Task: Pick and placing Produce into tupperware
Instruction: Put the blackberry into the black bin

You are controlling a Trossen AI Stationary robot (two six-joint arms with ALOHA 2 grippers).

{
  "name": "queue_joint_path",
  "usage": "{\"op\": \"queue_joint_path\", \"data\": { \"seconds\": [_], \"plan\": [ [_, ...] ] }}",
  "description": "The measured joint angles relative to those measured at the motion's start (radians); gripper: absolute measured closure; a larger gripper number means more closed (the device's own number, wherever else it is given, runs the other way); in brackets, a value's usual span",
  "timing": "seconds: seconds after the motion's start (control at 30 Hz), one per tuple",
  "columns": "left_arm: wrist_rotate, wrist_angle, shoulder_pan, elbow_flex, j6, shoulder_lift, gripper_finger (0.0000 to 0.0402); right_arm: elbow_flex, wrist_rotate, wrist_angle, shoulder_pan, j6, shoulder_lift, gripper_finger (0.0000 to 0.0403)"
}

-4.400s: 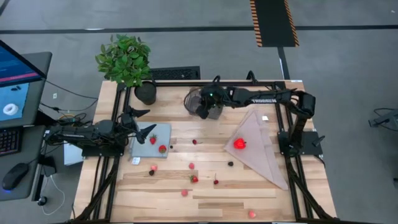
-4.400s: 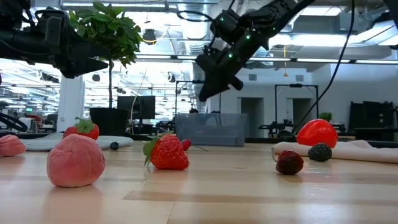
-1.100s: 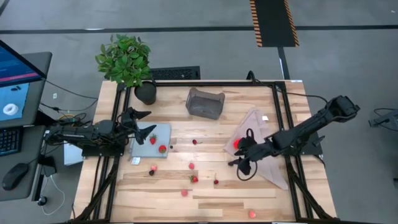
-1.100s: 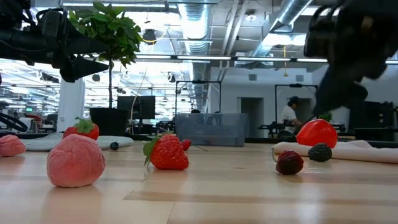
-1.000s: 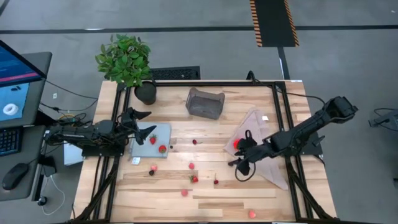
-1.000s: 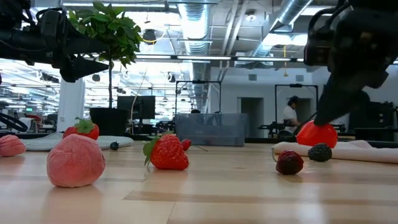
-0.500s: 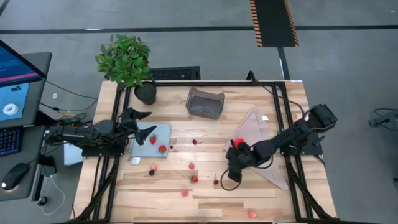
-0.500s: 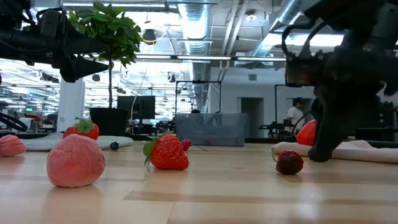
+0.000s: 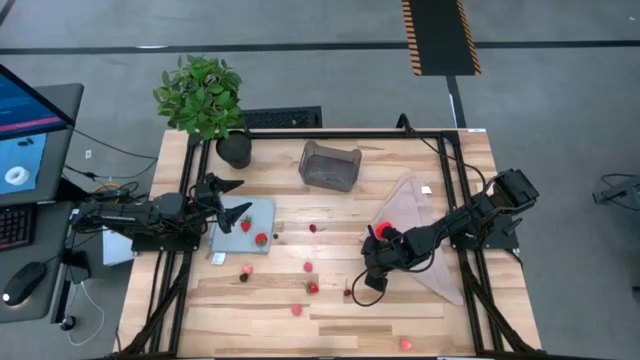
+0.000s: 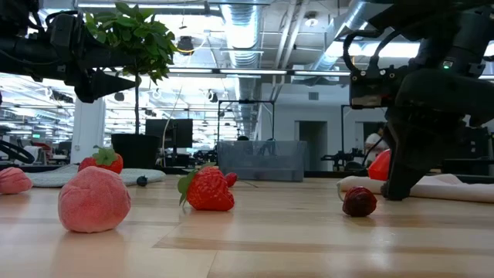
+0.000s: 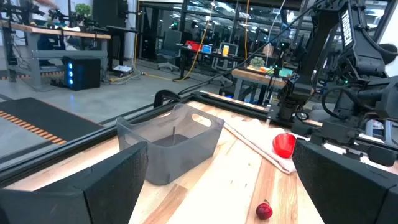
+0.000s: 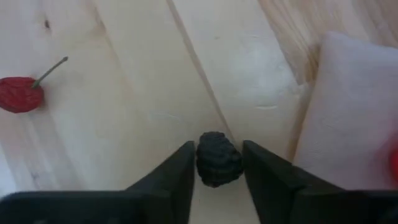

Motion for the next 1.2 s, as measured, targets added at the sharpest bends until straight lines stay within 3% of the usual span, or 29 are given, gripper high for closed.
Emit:
{"op": "queue_joint_path", "data": {
  "seconds": [0.07, 0.23, 0.47, 0.73, 0.87, 1.03, 1.2],
  "plan": [
    [0.000, 0.000, 0.000, 0.000, 0.000, 0.000, 0.0017, 0.000, 0.001, 0.002, 0.000, -0.004, 0.000, 0.0291],
    [0.000, 0.000, 0.000, 0.000, 0.000, 0.000, 0.0017, -0.003, 0.013, 0.027, -0.001, -0.012, -0.003, 0.0292],
    [0.000, 0.000, 0.000, 0.000, 0.000, 0.000, 0.0017, -0.002, 0.032, 0.166, -0.067, -0.093, -0.017, 0.0244],
    [0.000, 0.000, 0.000, 0.000, -0.019, 0.000, 0.0017, -0.002, -0.021, 0.264, -0.161, -0.231, -0.017, 0.0330],
    [0.000, 0.000, 0.000, 0.000, -0.029, 0.000, 0.0017, -0.002, -0.069, 0.261, -0.183, -0.253, -0.017, 0.0348],
    [0.000, 0.000, 0.000, 0.000, -0.028, 0.000, 0.0017, -0.002, -0.072, 0.262, -0.219, -0.278, -0.017, 0.0327],
    [0.000, 0.000, 0.000, 0.000, -0.029, 0.000, 0.0017, -0.002, -0.071, 0.268, -0.248, -0.280, -0.016, 0.0265]
  ]
}}
